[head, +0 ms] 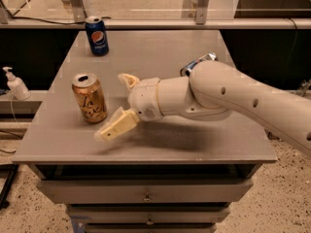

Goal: Knock orange can over

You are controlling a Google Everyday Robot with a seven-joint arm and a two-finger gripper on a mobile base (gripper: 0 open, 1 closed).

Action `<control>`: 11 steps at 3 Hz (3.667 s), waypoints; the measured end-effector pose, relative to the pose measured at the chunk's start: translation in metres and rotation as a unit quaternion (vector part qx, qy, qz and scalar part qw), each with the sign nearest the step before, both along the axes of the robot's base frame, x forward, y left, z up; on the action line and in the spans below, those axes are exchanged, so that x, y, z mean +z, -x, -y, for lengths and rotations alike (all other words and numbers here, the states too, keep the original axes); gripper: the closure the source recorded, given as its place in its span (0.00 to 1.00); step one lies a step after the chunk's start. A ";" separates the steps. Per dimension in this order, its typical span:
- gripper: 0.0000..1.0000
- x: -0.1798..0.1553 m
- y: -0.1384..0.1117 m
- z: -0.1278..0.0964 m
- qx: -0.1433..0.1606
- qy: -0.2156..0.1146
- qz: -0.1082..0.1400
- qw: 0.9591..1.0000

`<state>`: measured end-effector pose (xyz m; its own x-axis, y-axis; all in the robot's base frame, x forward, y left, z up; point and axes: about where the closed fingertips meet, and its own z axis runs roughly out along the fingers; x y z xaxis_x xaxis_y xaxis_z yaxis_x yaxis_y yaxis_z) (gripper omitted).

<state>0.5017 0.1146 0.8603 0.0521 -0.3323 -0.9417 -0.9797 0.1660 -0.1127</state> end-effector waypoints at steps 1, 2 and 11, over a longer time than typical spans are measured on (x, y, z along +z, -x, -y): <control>0.00 0.000 -0.012 -0.019 -0.014 -0.037 0.000 0.999; 0.00 -0.006 -0.019 -0.039 -0.022 -0.061 -0.018 0.998; 1.00 0.030 -0.020 0.019 0.054 0.381 -0.037 0.922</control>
Offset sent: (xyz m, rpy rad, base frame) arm 0.0307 0.0630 -0.0150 0.1828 0.0941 -0.0729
